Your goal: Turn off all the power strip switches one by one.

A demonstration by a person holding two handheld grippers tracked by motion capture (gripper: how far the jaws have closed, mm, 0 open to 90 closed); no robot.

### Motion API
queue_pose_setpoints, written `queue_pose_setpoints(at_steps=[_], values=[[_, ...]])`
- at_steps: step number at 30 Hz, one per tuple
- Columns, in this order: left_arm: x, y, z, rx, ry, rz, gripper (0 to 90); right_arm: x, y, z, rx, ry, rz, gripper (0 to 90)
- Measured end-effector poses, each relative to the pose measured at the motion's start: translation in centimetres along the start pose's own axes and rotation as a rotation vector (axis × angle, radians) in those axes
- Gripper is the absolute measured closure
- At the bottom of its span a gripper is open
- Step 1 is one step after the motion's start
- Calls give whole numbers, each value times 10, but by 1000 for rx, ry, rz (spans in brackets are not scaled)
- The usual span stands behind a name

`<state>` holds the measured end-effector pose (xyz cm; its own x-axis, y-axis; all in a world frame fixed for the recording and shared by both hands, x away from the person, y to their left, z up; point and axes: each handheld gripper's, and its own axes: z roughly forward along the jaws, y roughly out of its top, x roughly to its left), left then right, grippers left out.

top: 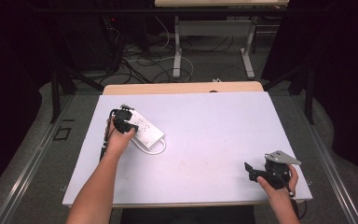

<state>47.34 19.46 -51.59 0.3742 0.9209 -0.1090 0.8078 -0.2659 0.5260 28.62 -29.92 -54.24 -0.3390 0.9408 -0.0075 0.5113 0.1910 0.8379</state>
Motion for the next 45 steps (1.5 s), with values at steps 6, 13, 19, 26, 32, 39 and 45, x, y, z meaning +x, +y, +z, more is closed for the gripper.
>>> queue_pose_setpoints(at_steps=[6, 13, 19, 26, 32, 39, 45], values=[[0, 0, 0, 4, 3, 12, 883, 0, 0, 0, -3, -5, -5, 123], [0, 0, 0, 6, 2, 10, 883, 0, 0, 0, -5, -7, 3, 123], [-1, -1, 1, 8, 20, 20, 900, 0, 0, 0, -8, -6, 2, 123], [3, -4, 1, -11, -7, -16, 900, 0, 0, 1, -6, -8, -2, 123], [3, -3, 1, -4, 4, 11, 900, 0, 0, 1, -4, 0, -9, 123], [3, -3, 1, -2, -4, 11, 900, -1, 0, 1, -5, -9, -8, 123], [6, -2, 2, -13, 1, 30, 900, 0, -1, 1, 4, -8, 7, 123]])
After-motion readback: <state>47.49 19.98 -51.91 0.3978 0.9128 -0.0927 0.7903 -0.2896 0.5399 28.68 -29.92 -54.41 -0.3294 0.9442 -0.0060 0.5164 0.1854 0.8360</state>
